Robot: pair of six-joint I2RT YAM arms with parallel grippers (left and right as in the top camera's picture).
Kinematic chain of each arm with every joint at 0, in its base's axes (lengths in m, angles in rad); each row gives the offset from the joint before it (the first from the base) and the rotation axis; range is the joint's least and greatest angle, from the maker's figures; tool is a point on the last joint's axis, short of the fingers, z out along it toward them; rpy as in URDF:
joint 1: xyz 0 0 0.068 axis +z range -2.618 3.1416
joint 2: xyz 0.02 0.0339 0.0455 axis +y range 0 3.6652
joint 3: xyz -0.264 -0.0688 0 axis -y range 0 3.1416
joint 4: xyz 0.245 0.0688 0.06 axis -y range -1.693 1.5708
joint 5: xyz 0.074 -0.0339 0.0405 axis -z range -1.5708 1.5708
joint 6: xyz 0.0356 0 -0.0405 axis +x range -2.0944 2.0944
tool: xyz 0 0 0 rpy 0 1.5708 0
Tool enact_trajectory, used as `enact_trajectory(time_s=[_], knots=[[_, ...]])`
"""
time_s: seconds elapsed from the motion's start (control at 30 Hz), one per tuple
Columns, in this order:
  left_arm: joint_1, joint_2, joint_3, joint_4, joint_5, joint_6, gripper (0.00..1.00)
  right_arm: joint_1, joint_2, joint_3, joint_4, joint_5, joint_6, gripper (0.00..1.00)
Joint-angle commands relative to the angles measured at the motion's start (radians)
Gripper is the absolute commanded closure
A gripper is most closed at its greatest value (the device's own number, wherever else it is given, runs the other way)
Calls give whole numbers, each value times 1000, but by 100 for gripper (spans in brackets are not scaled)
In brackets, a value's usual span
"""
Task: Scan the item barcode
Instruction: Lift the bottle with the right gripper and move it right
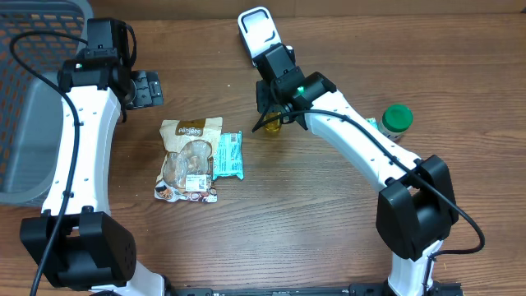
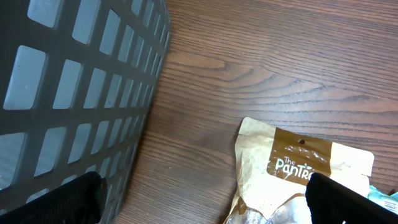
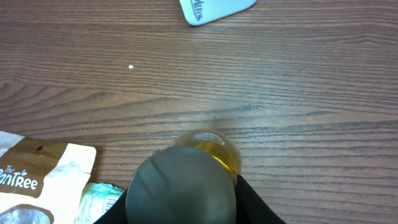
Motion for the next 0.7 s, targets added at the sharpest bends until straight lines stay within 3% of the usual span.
enact_trajectory(time_s=[0.0,0.23,0.5,0.67], knots=[[9,-12,21,2,1,14,0,4,-46,-3,5,3,0,83],[9,-12,21,2,1,14,1,4,-46,-3,-17,0,0,71],[9,-12,21,2,1,14,1,4,-46,-3,-27,-4,0,68],[10,-12,21,2,1,14,1,4,-46,-3,-31,-4,0,57]])
